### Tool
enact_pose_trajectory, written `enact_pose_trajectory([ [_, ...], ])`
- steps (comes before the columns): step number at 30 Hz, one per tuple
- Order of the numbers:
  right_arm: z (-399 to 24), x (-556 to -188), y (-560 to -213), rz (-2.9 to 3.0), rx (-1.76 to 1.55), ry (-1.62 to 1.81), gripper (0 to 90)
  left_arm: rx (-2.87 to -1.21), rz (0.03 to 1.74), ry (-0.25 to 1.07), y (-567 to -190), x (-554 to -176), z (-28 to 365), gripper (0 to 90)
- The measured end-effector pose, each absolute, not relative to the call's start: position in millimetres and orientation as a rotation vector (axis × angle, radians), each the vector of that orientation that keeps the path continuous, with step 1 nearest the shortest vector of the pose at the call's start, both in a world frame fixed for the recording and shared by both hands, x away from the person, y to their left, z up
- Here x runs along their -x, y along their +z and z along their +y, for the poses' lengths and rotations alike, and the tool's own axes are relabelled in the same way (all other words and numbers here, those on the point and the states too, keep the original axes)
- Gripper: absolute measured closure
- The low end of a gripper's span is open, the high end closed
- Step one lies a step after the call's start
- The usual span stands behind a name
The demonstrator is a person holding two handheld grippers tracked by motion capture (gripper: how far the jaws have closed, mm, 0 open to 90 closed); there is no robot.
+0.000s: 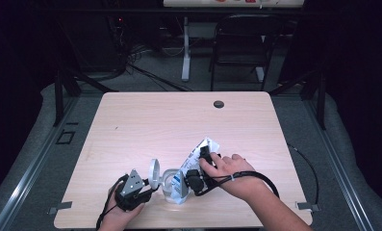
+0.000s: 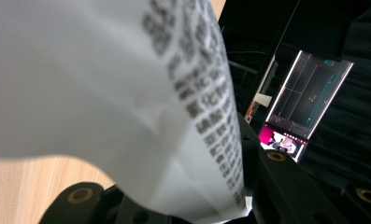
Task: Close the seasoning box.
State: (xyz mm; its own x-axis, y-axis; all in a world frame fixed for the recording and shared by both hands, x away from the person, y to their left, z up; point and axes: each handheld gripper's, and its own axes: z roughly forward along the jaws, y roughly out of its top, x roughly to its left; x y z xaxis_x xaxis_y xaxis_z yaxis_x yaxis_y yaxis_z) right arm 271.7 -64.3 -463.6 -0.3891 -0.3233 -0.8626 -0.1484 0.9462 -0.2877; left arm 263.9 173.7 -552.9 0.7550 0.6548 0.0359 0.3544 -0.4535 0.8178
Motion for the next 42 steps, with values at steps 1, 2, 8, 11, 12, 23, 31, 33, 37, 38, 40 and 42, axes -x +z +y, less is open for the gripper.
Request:
enact_pose_trajectory([
  [1,-64.4,-271.8,-463.9,1.976,0.339,-0.189,73.6,-2.083,0.757,0.440,-553.0,-263.8,173.7,70.8],
  [2,-64.9,-272.6,-464.7,1.983,0.337,-0.174,73.7,-2.083,0.757,0.440,-553.0,-263.8,173.6,70.8],
  [8,-64.4,-272.4,-464.1,1.980,0.340,-0.179,74.1,-2.084,0.756,0.441,-552.9,-263.9,173.7,70.7],
  [11,-64.4,-272.2,-464.0,1.977,0.343,-0.178,74.3,-2.083,0.758,0.440,-553.0,-263.8,173.6,70.7],
  [12,-64.4,-272.2,-463.9,1.976,0.343,-0.178,74.4,-2.084,0.756,0.441,-552.9,-263.9,173.8,70.8],
  [23,-64.4,-272.1,-464.1,1.971,0.349,-0.181,75.2,-2.081,0.757,0.441,-553.1,-264.1,173.7,70.8],
  [31,-63.5,-271.3,-463.6,1.965,0.353,-0.179,75.8,-2.082,0.757,0.441,-553.1,-264.1,173.7,70.8],
  [33,-63.6,-271.2,-463.3,1.964,0.354,-0.180,75.9,-2.082,0.757,0.441,-553.1,-264.1,173.7,70.7],
  [37,-63.5,-270.9,-463.4,1.960,0.360,-0.189,76.2,-2.084,0.755,0.443,-553.0,-264.2,173.8,70.8],
  [38,-63.5,-270.9,-463.5,1.960,0.361,-0.190,76.3,-2.084,0.755,0.443,-553.0,-264.2,173.9,70.8],
  [40,-63.5,-270.9,-463.3,1.958,0.362,-0.190,76.4,-2.084,0.755,0.443,-553.0,-264.2,173.8,70.8],
  [42,-63.7,-270.9,-463.0,1.958,0.362,-0.186,76.6,-2.083,0.755,0.443,-553.0,-264.3,173.8,70.8],
])
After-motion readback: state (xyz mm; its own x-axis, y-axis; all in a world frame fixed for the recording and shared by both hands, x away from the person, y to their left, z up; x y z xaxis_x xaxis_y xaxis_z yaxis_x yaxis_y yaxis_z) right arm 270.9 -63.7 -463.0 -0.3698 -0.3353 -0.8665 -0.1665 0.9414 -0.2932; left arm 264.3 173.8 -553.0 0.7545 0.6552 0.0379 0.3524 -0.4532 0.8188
